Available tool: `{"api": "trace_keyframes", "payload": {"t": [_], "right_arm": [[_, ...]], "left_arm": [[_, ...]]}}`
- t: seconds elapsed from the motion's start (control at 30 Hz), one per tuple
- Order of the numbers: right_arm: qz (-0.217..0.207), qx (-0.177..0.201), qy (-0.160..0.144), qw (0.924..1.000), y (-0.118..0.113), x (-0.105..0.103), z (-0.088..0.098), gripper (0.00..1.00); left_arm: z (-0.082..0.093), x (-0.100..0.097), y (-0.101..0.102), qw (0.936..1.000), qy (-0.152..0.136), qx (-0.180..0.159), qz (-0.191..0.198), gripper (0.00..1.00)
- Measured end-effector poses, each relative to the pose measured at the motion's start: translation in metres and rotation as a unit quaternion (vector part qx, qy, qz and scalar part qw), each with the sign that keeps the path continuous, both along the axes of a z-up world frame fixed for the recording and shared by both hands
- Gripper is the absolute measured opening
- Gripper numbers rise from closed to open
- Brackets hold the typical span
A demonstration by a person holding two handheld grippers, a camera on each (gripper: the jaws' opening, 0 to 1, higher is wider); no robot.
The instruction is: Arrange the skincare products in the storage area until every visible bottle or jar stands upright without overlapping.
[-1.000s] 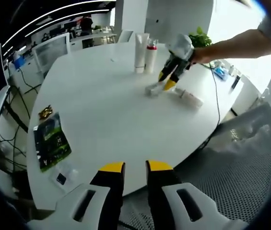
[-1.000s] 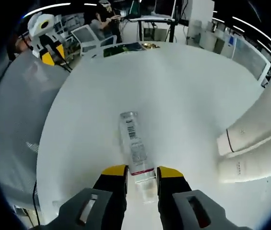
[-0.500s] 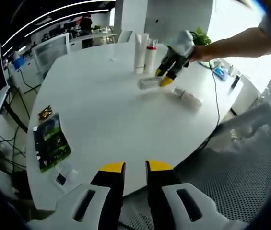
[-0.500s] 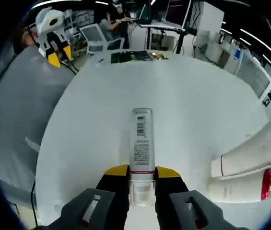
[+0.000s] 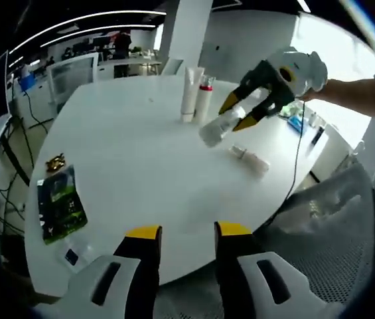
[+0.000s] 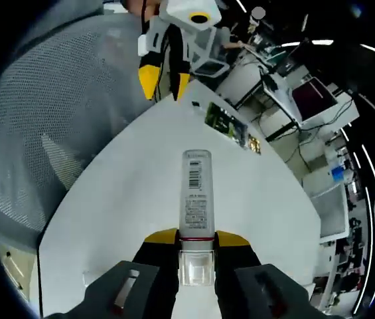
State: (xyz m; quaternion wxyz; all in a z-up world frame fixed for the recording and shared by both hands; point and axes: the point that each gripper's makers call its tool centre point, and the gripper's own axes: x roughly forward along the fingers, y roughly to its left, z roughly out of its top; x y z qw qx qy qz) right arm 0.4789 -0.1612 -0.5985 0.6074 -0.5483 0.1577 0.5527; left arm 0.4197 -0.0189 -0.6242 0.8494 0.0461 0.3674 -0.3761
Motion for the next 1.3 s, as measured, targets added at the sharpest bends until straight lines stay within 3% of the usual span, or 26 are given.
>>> {"api": "trace_keyframes", "payload": {"t": [0.1,0.3,0.43,0.73,0.9,1.3], "right_arm": [[0.011,-0.009,-0.013,0.9998,0.008,-0.01,0.002,0.11],[0.005,0.002,-0.008,0.9999,0.017,-0.022,0.009,0.11],[0.002,0.005,-0.009,0.9999,0.019,-0.024,0.014,0.11],[0.03,-0.045,-0.031,0.9981,0.021,-0.028,0.013,0.12],[0.04,-0.04,-0.039,0.9977,0.03,-0.026,0.024,0.12],[0.047,-0.045,-0.055,0.9964,0.034,-0.031,0.03,0.12]], "left_arm": [[-0.002,-0.002,-0.001,0.9999,0.01,-0.001,0.0,0.31],[0.0,0.001,0.0,0.9999,0.008,-0.007,0.013,0.33],[0.0,0.002,0.002,0.9998,0.008,-0.003,0.018,0.33],[0.003,0.004,0.006,0.9993,0.009,-0.014,0.034,0.32],[0.004,0.003,0.003,0.9992,0.012,-0.022,0.031,0.31],[0.006,0.004,0.003,0.9993,0.005,-0.025,0.029,0.3]]}}
